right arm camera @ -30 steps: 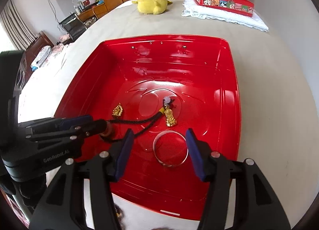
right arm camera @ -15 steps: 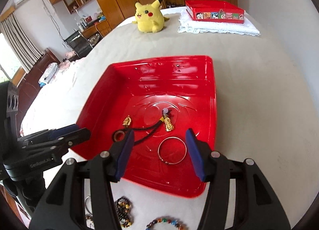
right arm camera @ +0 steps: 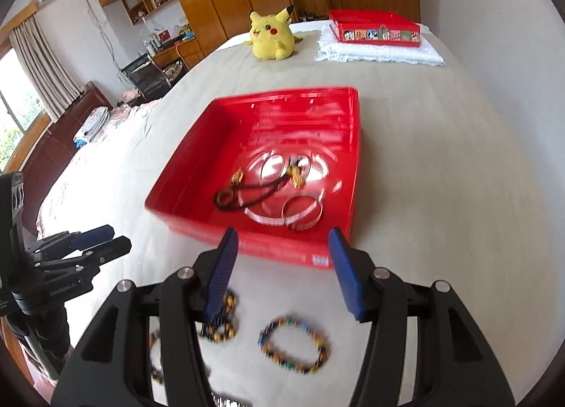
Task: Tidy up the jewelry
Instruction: 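Withdraw both tools from the box toward the jewelry on the sheet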
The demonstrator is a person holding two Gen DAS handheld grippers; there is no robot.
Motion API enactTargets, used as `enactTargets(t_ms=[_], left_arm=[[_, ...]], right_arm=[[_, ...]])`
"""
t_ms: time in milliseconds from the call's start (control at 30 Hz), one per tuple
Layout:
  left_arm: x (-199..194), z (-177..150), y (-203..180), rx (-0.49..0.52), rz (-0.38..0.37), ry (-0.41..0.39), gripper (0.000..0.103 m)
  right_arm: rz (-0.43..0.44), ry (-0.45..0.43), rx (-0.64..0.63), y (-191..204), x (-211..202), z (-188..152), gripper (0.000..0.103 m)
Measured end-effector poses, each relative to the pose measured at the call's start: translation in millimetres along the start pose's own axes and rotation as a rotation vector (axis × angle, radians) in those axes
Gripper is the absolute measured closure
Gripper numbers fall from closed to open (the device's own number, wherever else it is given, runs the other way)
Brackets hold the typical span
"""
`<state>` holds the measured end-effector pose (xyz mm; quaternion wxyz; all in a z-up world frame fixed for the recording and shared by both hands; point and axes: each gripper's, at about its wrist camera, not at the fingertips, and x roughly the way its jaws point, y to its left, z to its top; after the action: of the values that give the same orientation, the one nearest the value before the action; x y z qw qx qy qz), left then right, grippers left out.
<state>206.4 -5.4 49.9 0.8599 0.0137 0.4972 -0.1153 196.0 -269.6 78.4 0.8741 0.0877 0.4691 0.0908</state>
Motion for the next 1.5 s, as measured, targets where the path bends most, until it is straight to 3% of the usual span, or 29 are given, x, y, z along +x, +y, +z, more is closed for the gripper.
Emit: enactTargets(t_ms=[133, 233, 433, 1067, 1333, 1500], left_arm=[[0.2, -24.9, 5.3, -0.002, 0.003, 0.022, 0.047], [4.8, -40.5, 6.3, -0.006, 0.0, 0.031, 0.039], [25.1, -61.7, -1.8, 0.001, 0.027, 0.052, 0.038], [52.5, -76.4, -6.7, 0.022, 0.007, 0.106, 0.03], [56.0, -78.3, -19.2, 0.054, -0.002, 0.115, 0.041], [55.8, -80.0, -24.1, 0.078, 0.02, 0.104, 0.056]], right_arm=[[0.007, 0.019, -0.001, 2.9, -5.6, -21.0, 0.049], [0.019, 0.026, 0.008, 4.9, -9.6, -35.5, 0.049], [0.06, 0.032, 0.049, 5.0, -10.6, -62.0, 0.049], [0.047, 0.124, 0.075, -1.8, 17.1, -84.8, 0.049], [0.049, 0.13, 0.079, -1.0, 18.7, -84.0, 0.049], [0.052, 0.129, 0.072, 0.0, 19.1, -84.2, 0.049]])
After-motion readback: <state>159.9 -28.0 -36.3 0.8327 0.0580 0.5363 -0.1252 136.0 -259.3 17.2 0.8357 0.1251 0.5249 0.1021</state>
